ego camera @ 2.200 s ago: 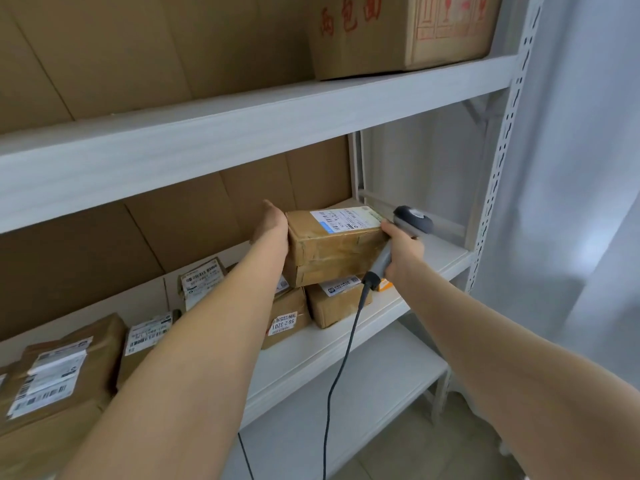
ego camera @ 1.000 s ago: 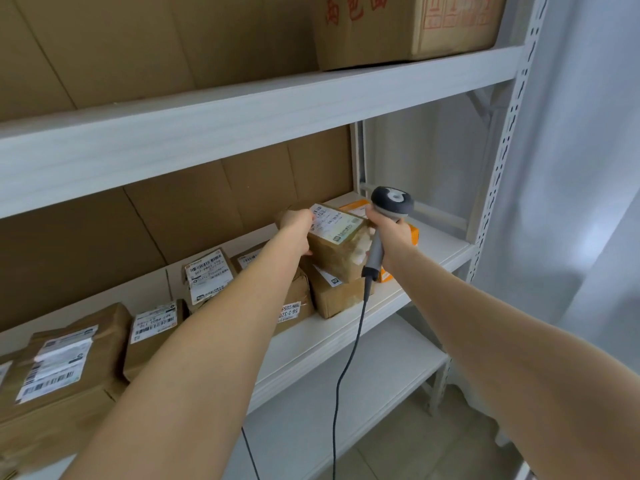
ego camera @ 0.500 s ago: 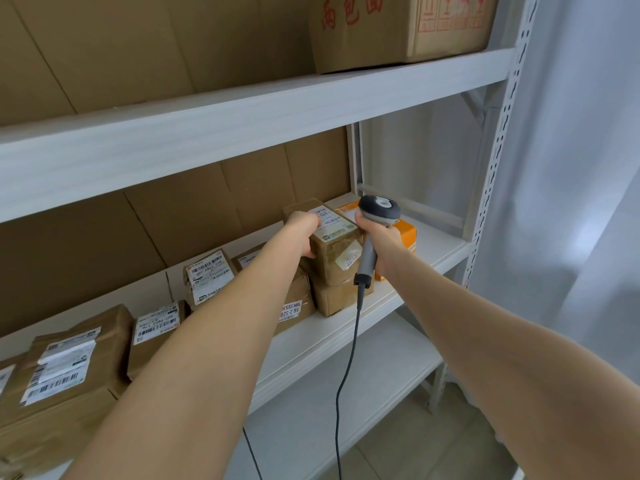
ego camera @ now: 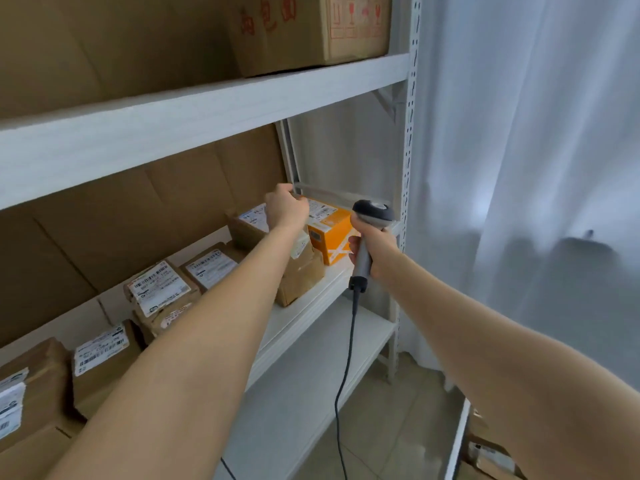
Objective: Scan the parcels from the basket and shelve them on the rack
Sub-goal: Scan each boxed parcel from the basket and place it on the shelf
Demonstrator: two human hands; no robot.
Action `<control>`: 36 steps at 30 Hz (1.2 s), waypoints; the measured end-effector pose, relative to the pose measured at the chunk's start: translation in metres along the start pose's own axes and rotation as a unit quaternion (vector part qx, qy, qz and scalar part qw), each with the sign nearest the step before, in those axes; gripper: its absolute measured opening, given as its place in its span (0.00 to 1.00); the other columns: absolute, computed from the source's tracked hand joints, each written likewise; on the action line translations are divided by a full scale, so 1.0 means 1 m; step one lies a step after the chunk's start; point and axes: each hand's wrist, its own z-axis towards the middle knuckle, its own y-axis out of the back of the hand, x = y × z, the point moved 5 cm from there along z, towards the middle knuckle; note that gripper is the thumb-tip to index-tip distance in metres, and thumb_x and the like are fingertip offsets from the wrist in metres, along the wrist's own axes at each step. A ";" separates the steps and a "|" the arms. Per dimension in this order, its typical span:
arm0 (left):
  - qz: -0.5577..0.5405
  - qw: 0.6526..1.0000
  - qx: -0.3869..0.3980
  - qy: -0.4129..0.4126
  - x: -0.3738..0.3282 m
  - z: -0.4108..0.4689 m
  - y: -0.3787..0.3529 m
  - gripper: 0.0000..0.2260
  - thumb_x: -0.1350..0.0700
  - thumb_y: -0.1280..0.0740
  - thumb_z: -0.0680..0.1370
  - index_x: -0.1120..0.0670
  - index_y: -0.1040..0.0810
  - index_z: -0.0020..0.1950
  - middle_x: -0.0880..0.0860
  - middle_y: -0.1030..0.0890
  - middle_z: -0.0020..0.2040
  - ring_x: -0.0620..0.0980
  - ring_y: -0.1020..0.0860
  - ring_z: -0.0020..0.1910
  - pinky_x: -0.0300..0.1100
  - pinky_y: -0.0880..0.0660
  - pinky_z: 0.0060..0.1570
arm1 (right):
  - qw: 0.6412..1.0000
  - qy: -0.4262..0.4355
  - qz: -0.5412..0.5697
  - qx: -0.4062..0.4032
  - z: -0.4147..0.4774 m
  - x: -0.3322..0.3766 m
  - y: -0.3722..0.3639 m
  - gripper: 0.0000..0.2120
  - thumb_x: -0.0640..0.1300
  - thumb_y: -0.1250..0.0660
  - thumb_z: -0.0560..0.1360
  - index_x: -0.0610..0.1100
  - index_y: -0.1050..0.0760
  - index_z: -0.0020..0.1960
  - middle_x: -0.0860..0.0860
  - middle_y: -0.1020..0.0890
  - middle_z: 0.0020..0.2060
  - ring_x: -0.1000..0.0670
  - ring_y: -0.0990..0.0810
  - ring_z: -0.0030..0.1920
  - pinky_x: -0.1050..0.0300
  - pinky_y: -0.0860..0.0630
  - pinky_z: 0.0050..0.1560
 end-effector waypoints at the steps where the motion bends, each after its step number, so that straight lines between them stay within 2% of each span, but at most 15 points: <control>1: 0.005 1.000 0.013 -0.010 -0.005 -0.007 -0.012 0.17 0.58 0.38 0.79 0.53 0.30 0.69 0.56 0.31 0.67 0.56 0.26 0.61 0.46 0.26 0.56 | 1.000 0.000 0.017 -0.012 -0.006 -0.002 0.013 0.17 0.52 0.25 0.72 0.44 0.26 0.52 0.48 0.20 0.34 0.51 0.22 0.32 0.56 0.20 0.38; 3: 0.024 0.998 0.046 -0.029 -0.013 -0.024 -0.038 0.17 0.58 0.38 0.78 0.53 0.29 0.68 0.57 0.31 0.67 0.57 0.26 0.61 0.48 0.27 0.59 | 0.998 0.001 0.044 -0.046 -0.019 -0.004 0.041 0.17 0.51 0.24 0.71 0.43 0.27 0.52 0.48 0.22 0.30 0.52 0.24 0.28 0.59 0.23 0.34; 5: 0.044 0.994 0.089 -0.044 -0.019 -0.045 -0.068 0.18 0.58 0.38 0.77 0.54 0.28 0.67 0.59 0.31 0.67 0.59 0.27 0.62 0.46 0.30 0.63 | 0.995 0.000 0.050 -0.086 -0.032 -0.008 0.074 0.17 0.50 0.24 0.71 0.42 0.27 0.49 0.47 0.24 0.29 0.51 0.26 0.27 0.57 0.25 0.36; 6: 0.049 0.991 0.116 -0.047 -0.022 -0.055 -0.082 0.18 0.58 0.37 0.76 0.54 0.29 0.67 0.60 0.32 0.67 0.59 0.27 0.63 0.46 0.31 0.64 | 0.993 -0.002 0.054 -0.101 -0.039 -0.010 0.092 0.15 0.49 0.24 0.71 0.42 0.26 0.47 0.47 0.24 0.29 0.50 0.27 0.27 0.56 0.26 0.38; 8: 0.063 0.982 0.176 -0.039 -0.027 -0.077 -0.110 0.21 0.57 0.36 0.76 0.54 0.30 0.69 0.61 0.34 0.68 0.60 0.29 0.64 0.46 0.31 0.65 | 0.990 -0.002 0.073 -0.122 -0.054 -0.012 0.126 0.11 0.45 0.25 0.72 0.42 0.26 0.45 0.47 0.24 0.30 0.50 0.27 0.26 0.56 0.26 0.34; 12: 0.110 0.957 0.268 -0.032 -0.041 -0.126 -0.158 0.22 0.55 0.36 0.75 0.58 0.30 0.68 0.62 0.33 0.67 0.60 0.30 0.65 0.46 0.30 0.60 | 0.979 0.004 0.100 -0.176 -0.083 -0.015 0.191 0.07 0.41 0.29 0.75 0.42 0.26 0.48 0.46 0.24 0.31 0.53 0.28 0.25 0.59 0.29 0.29; 15: 0.130 0.939 0.312 -0.054 -0.055 -0.162 -0.189 0.23 0.56 0.36 0.75 0.61 0.30 0.69 0.63 0.33 0.68 0.60 0.31 0.67 0.46 0.31 0.64 | 0.969 0.001 0.132 -0.208 -0.105 -0.022 0.236 0.06 0.40 0.30 0.75 0.42 0.27 0.49 0.46 0.24 0.31 0.52 0.28 0.26 0.59 0.29 0.31; 17: 0.127 0.928 0.344 -0.058 -0.064 -0.190 -0.211 0.24 0.57 0.36 0.75 0.59 0.33 0.72 0.63 0.36 0.72 0.59 0.35 0.71 0.46 0.34 0.67 | 0.962 0.000 0.153 -0.226 -0.119 -0.027 0.268 0.06 0.40 0.30 0.76 0.42 0.27 0.49 0.46 0.24 0.31 0.52 0.28 0.26 0.58 0.28 0.32; 19: 0.128 0.921 0.361 -0.065 -0.075 -0.224 -0.235 0.23 0.56 0.37 0.76 0.58 0.33 0.71 0.63 0.40 0.73 0.60 0.36 0.71 0.46 0.35 0.68 | 0.953 -0.004 0.172 -0.249 -0.133 -0.034 0.305 0.06 0.41 0.29 0.75 0.42 0.26 0.49 0.46 0.22 0.30 0.53 0.26 0.25 0.59 0.26 0.32; 24: 0.148 0.903 0.395 -0.082 -0.095 -0.309 -0.291 0.23 0.55 0.36 0.76 0.57 0.33 0.71 0.62 0.39 0.71 0.62 0.32 0.67 0.49 0.34 0.68 | 0.935 -0.032 0.206 -0.287 -0.162 -0.058 0.397 0.07 0.44 0.27 0.73 0.43 0.23 0.48 0.49 0.20 0.25 0.54 0.22 0.24 0.59 0.23 0.30; 28: 0.168 0.885 0.426 -0.082 -0.103 -0.376 -0.337 0.23 0.54 0.35 0.77 0.56 0.34 0.71 0.61 0.39 0.71 0.61 0.33 0.67 0.49 0.33 0.67 | 0.927 -0.055 0.231 -0.292 -0.181 -0.078 0.465 0.09 0.44 0.26 0.72 0.43 0.23 0.50 0.49 0.19 0.27 0.53 0.21 0.24 0.59 0.23 0.28; 31: 0.182 0.874 0.440 -0.096 -0.104 -0.418 -0.369 0.24 0.55 0.34 0.76 0.55 0.34 0.72 0.60 0.37 0.70 0.60 0.33 0.67 0.49 0.33 0.67 | 0.927 -0.060 0.238 -0.284 -0.188 -0.088 0.508 0.07 0.43 0.28 0.73 0.42 0.23 0.49 0.49 0.20 0.29 0.54 0.22 0.26 0.59 0.23 0.31; 36: 0.223 0.848 0.471 -0.101 -0.076 -0.468 -0.420 0.24 0.56 0.34 0.75 0.55 0.33 0.71 0.60 0.36 0.69 0.60 0.32 0.66 0.51 0.32 0.67 | 0.916 -0.089 0.228 -0.317 -0.186 -0.118 0.562 0.08 0.43 0.29 0.75 0.41 0.23 0.51 0.48 0.20 0.32 0.54 0.22 0.27 0.60 0.22 0.33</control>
